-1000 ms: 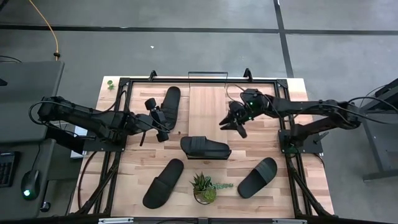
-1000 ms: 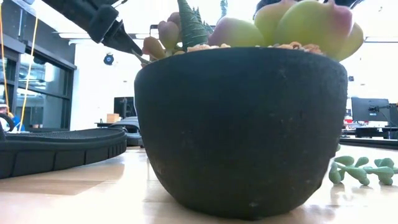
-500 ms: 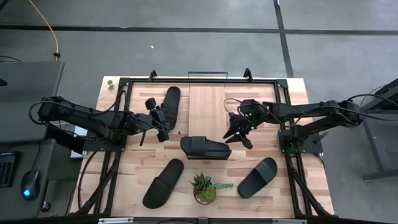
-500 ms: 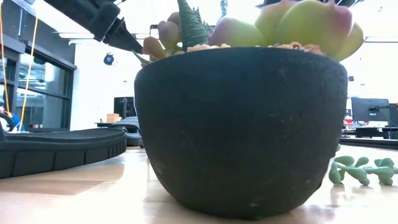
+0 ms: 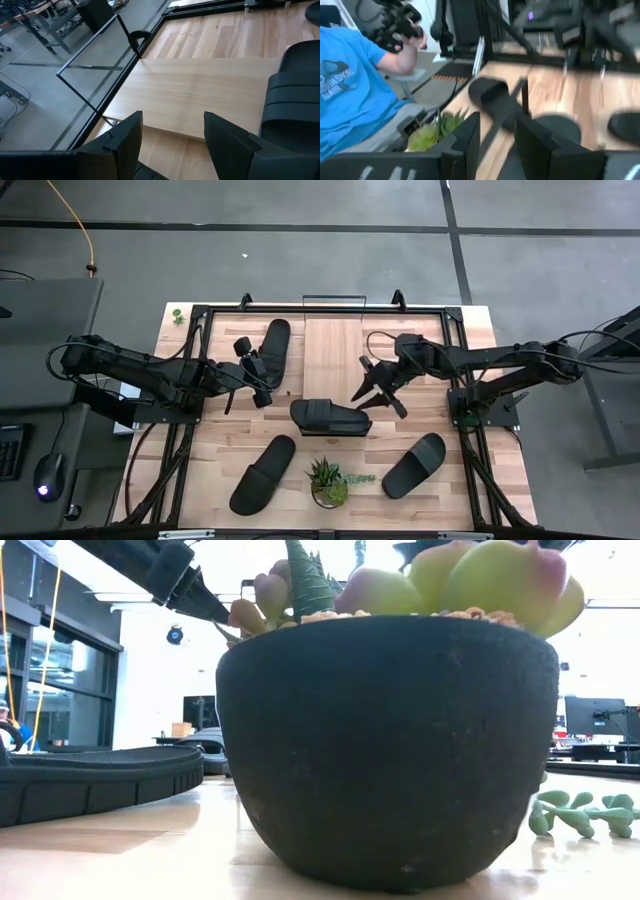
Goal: Pick and place slides into the shelf
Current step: Put the bottom right black slide on the shelf
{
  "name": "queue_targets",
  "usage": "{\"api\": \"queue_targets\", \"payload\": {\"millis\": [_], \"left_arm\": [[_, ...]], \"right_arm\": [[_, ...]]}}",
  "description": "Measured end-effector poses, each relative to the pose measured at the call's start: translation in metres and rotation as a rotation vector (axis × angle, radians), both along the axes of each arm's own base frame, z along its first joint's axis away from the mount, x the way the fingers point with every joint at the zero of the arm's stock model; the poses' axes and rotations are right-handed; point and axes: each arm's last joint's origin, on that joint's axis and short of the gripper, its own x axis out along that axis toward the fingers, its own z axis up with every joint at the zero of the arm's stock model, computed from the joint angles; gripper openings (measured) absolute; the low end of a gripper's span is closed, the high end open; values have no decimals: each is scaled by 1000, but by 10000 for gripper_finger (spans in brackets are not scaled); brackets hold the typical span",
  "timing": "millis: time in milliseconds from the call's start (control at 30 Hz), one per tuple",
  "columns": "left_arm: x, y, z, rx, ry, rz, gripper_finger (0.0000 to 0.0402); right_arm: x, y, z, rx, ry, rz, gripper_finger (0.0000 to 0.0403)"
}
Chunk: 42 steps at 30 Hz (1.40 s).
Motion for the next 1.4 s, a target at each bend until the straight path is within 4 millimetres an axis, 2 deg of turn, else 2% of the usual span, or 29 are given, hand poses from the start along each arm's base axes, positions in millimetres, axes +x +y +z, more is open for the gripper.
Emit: {"api": "queue_targets", "payload": {"millis": [100,200,367,567,900,1033,1400], "left_arm": [[0,0,0,0,0,0,195],[0,0,0,0,0,0,195],[0,0,0,6,5,-3,195],[0,0,0,6,5,-3,195],[0,0,0,7,6,-4,195],[0,0,0,8,6,-4,195],[0,0,0,15,11,-7,195]], "right_arm": [[2,7,8,-28,-108,21,108],[4,13,19,23,-182,32,108],[4,25,22,112,-159,65,108],[3,30,18,82,-139,91,108],[2,22,5,80,8,7,108],[3,19,4,175,84,-95,108],[-2,1,11,350,146,-210,108]]}}
